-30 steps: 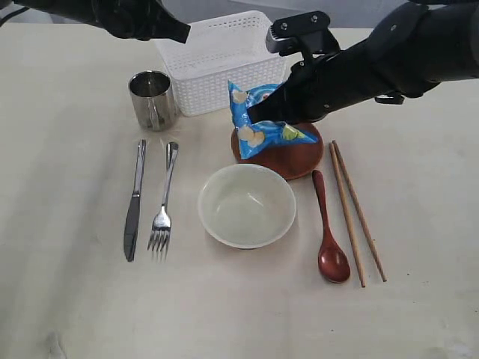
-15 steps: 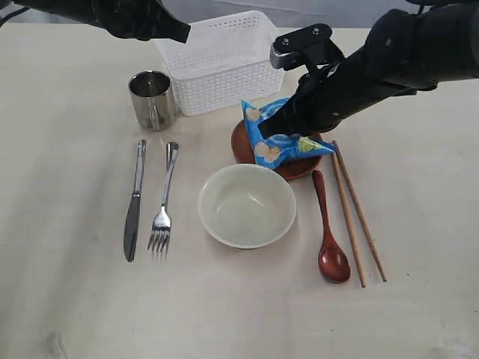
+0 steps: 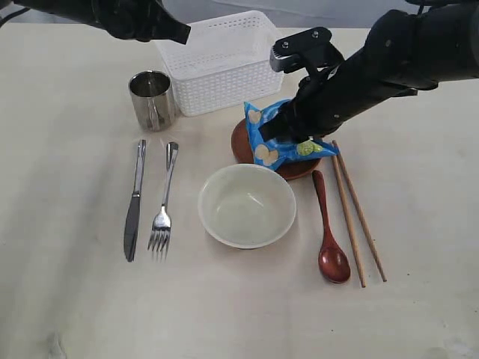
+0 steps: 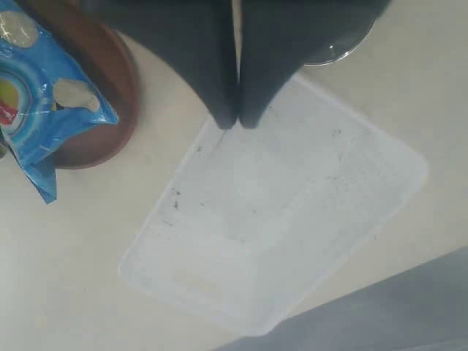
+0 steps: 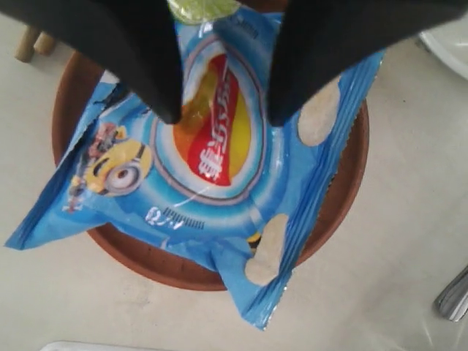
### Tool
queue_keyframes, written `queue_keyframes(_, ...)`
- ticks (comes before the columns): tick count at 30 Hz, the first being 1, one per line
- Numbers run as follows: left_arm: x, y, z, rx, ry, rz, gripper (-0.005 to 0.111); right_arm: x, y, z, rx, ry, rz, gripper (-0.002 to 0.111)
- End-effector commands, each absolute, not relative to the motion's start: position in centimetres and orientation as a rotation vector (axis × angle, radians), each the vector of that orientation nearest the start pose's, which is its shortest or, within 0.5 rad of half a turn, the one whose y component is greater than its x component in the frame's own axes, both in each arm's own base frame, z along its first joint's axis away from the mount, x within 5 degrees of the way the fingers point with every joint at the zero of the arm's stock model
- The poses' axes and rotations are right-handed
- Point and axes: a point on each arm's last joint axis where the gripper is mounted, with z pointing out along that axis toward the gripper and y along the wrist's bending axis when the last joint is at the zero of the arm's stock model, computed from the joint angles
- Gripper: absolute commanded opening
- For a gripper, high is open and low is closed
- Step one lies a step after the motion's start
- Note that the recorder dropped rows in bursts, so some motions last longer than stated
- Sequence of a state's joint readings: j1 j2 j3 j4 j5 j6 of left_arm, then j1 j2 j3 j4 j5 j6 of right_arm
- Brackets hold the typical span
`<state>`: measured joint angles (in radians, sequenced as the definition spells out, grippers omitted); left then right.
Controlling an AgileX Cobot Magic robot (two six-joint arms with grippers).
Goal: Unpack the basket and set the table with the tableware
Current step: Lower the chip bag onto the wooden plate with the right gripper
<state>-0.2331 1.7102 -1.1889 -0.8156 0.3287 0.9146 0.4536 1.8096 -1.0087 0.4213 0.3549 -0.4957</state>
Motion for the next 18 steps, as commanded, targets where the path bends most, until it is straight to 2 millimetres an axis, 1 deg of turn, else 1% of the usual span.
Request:
queue_keyframes(1,36.6,-10.9,26.0,0.528,2.167,-0.330,0.000,31.3,16.7,16.3,-0.772,2.501,0.300,0.061)
queue_keyframes(3,36.6,-10.9,26.0,0.532,2.167,-0.326,0.000,31.5,16.7,16.9,-0.751,2.465,0.296,0.057)
queue_keyframes(5,36.6,-10.9,26.0,0.532,2.167,-0.326,0.000,31.8,16.7,17.4,-0.721,2.432,0.294,0.049)
queue_keyframes(8,36.6,-10.9,26.0,0.532,2.167,-0.326,0.000,32.0,16.8,17.5,-0.688,2.409,0.297,0.029)
queue_keyframes(12,36.6,-10.9,26.0,0.532,2.167,-0.326,0.000,31.9,16.9,16.7,-0.701,2.444,0.299,0.000)
queue_keyframes(14,36.6,-10.9,26.0,0.532,2.167,-0.326,0.000,32.0,16.9,16.0,-0.706,2.469,0.300,0.000)
queue_keyframes(18,36.6,-10.9,26.0,0.532,2.167,-0.326,0.000,32.1,17.0,13.8,-0.717,2.529,0.290,0.000)
